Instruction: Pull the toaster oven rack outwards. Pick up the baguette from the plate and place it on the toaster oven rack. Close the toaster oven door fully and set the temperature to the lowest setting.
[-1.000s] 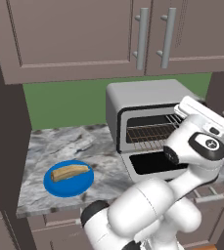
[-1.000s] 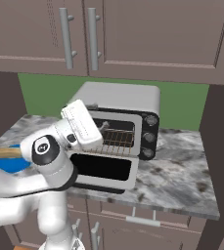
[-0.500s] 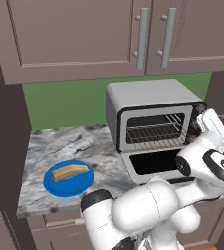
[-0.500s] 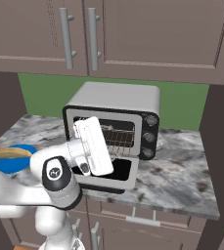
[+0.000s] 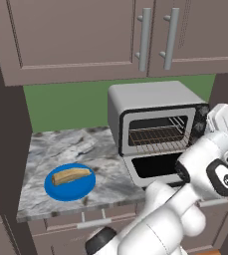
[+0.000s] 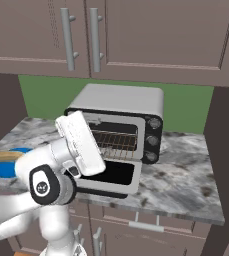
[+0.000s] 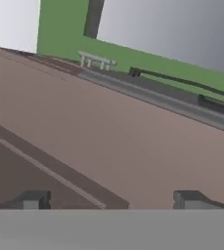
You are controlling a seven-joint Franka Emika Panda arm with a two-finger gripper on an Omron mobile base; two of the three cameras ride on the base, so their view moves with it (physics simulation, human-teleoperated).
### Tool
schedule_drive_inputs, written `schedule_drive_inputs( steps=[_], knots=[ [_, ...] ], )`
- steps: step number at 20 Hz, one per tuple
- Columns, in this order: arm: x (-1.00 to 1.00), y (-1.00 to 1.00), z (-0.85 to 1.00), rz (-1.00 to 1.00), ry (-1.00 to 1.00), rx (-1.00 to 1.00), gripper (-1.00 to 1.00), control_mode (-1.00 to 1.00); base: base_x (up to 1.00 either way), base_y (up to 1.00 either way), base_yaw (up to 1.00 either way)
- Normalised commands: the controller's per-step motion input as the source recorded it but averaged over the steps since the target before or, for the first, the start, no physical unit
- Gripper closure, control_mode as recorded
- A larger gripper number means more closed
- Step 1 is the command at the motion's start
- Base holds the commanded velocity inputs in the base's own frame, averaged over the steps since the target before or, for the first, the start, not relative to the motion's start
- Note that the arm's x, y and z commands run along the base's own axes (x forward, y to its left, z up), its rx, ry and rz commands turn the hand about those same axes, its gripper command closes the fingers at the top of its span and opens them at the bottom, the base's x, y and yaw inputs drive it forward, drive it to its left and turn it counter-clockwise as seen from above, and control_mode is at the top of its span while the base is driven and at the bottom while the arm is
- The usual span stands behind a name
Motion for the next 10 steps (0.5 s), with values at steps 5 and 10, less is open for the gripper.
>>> schedule_drive_inputs(
  steps=[5,10],
  knots=[
    [-0.01,0.47,1.00,-0.21,-0.41,0.35,-1.00,-1.00,0.00,0.00,0.00],
    [-0.19,0.54,0.98,-0.36,-0.49,0.50,-1.00,-1.00,0.00,0.00,0.00]
  ],
)
